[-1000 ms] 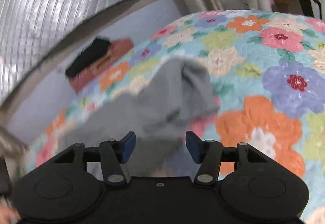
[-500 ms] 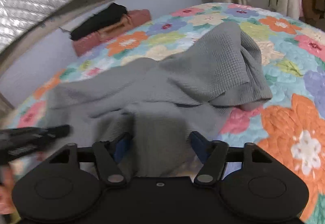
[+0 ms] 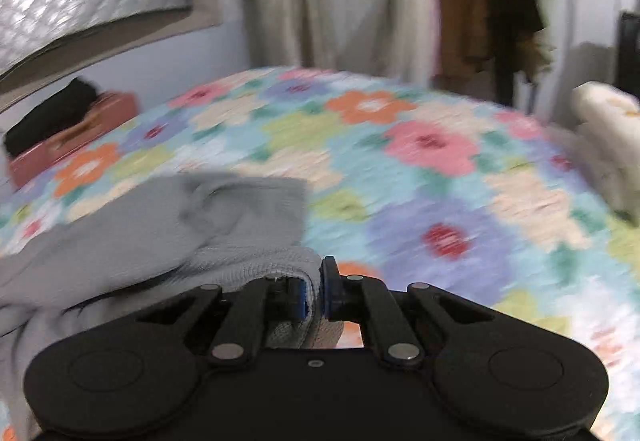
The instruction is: Fold clothes
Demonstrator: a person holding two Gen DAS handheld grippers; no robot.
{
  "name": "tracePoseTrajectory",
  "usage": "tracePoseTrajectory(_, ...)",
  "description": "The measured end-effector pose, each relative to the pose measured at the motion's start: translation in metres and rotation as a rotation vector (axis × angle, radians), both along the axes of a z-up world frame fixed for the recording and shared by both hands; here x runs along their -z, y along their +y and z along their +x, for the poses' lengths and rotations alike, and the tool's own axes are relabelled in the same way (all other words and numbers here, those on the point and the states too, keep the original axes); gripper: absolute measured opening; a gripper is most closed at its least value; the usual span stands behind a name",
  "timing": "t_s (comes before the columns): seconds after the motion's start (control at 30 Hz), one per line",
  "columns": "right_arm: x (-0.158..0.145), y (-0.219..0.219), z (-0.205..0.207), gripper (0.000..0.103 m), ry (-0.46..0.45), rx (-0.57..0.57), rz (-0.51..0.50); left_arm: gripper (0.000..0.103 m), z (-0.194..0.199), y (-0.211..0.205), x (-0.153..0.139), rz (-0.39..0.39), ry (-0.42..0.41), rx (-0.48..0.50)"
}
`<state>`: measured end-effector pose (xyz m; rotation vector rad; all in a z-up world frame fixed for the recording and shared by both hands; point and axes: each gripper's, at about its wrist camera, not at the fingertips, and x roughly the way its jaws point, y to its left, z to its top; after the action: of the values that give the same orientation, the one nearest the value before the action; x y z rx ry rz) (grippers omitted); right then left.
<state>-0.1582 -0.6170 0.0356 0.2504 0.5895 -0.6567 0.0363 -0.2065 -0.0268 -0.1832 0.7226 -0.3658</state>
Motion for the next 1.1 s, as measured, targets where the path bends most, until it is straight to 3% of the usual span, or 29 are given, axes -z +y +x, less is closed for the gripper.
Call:
tracePoseTrajectory(0.2, -0.030, -0.053, -0.028, 0.007, -0.004, 0.172, -0.110, 0.005, 0.001, 0.028, -0.010, -0.136, 0.041, -0.062)
tracePoseTrajectory(0.3, -0.033, -0.078, -0.038, 0.007, 0.033, 0.252, -0.152, 0.005, 0.004, 0.033, 0.002, -0.164, 0.100, -0.083)
tracePoseTrajectory(0.47, -0.042, -0.106, -0.059, 0.007, 0.016, 0.359, -0.161, 0.002, 0.005, 0.027, 0.005, -0.133, 0.122, -0.051)
tracePoseTrajectory(0.57, -0.026, -0.128, -0.057, 0.009, 0.101, 0.319, -0.069, 0.002, -0.001, 0.022, 0.009, -0.155, 0.227, 0.039)
tracePoseTrajectory(0.67, -0.013, -0.125, -0.079, 0.017, 0.051, 0.357, 0.061, 0.003, -0.020, 0.002, 0.006, -0.098, 0.280, 0.145)
tracePoseTrajectory(0.77, -0.001, -0.116, -0.104, 0.028, -0.016, 0.389, 0.174, 0.006, -0.040, -0.020, 0.003, -0.102, 0.299, 0.256)
tracePoseTrajectory(0.9, 0.012, -0.061, -0.129, 0.038, -0.047, 0.281, 0.217, 0.016, -0.071, -0.046, 0.015, -0.119, 0.375, 0.400)
tracePoseTrajectory(0.93, 0.015, -0.045, -0.134, 0.045, -0.054, 0.239, 0.228, 0.016, -0.079, -0.052, 0.018, -0.121, 0.394, 0.436)
tracePoseTrajectory(1.0, 0.024, -0.013, -0.135, 0.048, -0.046, 0.112, 0.250, 0.018, -0.095, -0.067, 0.021, -0.116, 0.403, 0.516)
tracePoseTrajectory(1.03, 0.030, 0.005, -0.135, 0.050, -0.035, 0.054, 0.258, 0.022, -0.101, -0.074, 0.021, -0.115, 0.394, 0.553)
tracePoseTrajectory(1.1, 0.042, 0.034, -0.130, 0.050, -0.019, -0.066, 0.294, 0.043, -0.113, -0.087, 0.021, -0.112, 0.372, 0.611)
